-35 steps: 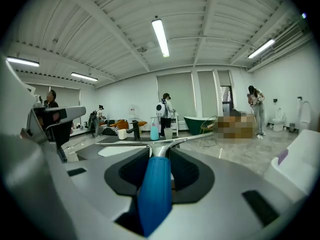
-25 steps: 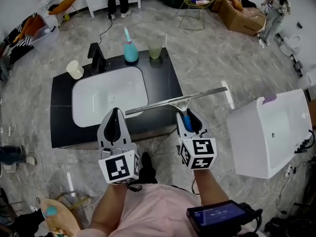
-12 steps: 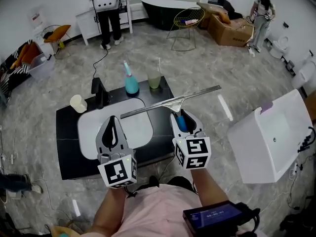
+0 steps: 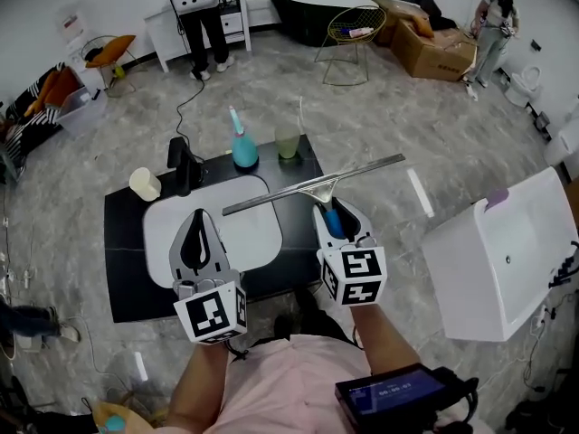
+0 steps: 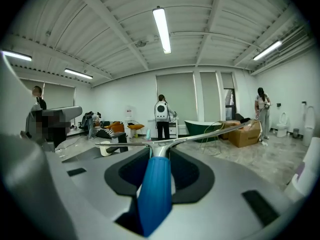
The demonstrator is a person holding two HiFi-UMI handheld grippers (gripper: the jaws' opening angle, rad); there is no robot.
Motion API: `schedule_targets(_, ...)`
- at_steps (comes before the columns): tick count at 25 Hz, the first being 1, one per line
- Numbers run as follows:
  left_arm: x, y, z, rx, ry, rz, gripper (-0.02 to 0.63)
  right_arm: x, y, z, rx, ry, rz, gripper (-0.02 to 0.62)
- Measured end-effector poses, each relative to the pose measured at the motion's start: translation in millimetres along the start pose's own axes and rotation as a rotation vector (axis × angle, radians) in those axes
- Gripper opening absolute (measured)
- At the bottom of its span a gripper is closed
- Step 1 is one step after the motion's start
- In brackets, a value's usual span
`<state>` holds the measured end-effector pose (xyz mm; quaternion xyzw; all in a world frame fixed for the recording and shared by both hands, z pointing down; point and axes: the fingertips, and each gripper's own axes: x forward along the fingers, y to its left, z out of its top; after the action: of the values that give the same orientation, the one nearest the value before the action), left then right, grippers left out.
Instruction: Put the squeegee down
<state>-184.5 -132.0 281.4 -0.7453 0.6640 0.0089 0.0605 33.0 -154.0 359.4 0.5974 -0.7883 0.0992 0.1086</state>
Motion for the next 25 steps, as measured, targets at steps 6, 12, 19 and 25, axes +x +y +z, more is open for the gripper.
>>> schedule_targets(6,13.2,-0.9,-9.4,0.009,0.025,0.028,0.009,22.4,-3.9,-6.8,-0.003,0.030,0.033,0.130)
schedule_targets(12,22.8,2.9,-18.4,0.003,0.048,0.059,0.009,38.6,-6.5,-12.0,-0.012,0.059,0.057,0.130)
schedule_targets(19,28.7,-3.0,-33.4,-0.006,0.084,0.073,0.009,49.6,-13.9,-33.4,-0.013,0.117,0.075,0.130)
schedule_targets(25,27.9,-9.9,-44.1,-0.009,0.118,0.083,0.009,53.2,-17.6,-56.0,-0.009,0.171,0.091,0.130)
